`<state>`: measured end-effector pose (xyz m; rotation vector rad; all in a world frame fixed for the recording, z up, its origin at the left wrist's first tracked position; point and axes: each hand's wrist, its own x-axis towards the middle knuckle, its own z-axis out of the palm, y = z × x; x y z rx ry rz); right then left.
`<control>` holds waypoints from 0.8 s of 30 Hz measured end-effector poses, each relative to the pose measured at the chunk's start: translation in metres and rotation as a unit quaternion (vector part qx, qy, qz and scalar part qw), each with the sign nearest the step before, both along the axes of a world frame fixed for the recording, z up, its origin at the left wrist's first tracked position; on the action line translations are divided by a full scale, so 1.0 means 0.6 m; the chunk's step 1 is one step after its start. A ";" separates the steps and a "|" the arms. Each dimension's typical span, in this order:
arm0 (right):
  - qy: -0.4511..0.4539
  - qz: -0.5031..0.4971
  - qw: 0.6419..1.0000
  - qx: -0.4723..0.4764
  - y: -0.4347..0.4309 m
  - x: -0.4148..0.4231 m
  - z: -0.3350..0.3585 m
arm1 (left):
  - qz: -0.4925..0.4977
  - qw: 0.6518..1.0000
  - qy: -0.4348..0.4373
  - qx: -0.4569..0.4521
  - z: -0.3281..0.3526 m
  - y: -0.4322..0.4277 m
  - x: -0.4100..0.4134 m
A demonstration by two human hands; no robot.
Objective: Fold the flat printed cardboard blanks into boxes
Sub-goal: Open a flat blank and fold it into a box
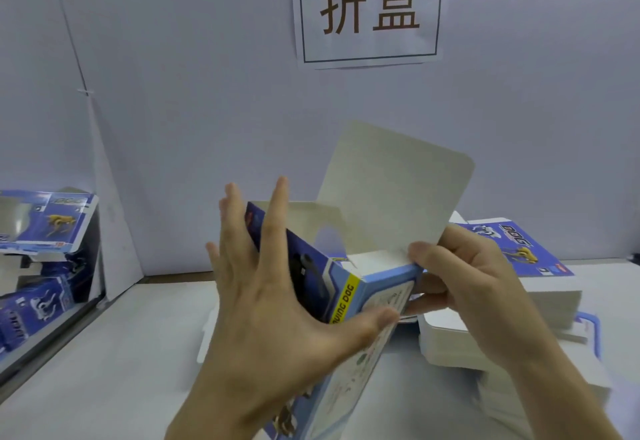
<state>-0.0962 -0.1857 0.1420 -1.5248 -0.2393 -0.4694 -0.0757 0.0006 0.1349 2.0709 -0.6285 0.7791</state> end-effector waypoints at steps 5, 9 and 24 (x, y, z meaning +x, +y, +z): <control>-0.009 -0.031 0.999 -0.015 0.004 0.006 -0.008 | -0.046 0.998 -0.030 0.021 -0.010 0.007 0.016; -0.138 -0.171 0.975 -0.025 0.005 0.011 -0.011 | -0.049 0.994 -0.082 0.047 -0.014 -0.005 0.014; -0.229 -0.059 0.935 -0.263 -0.019 0.015 -0.022 | -0.022 0.978 -0.188 0.087 -0.027 -0.022 0.027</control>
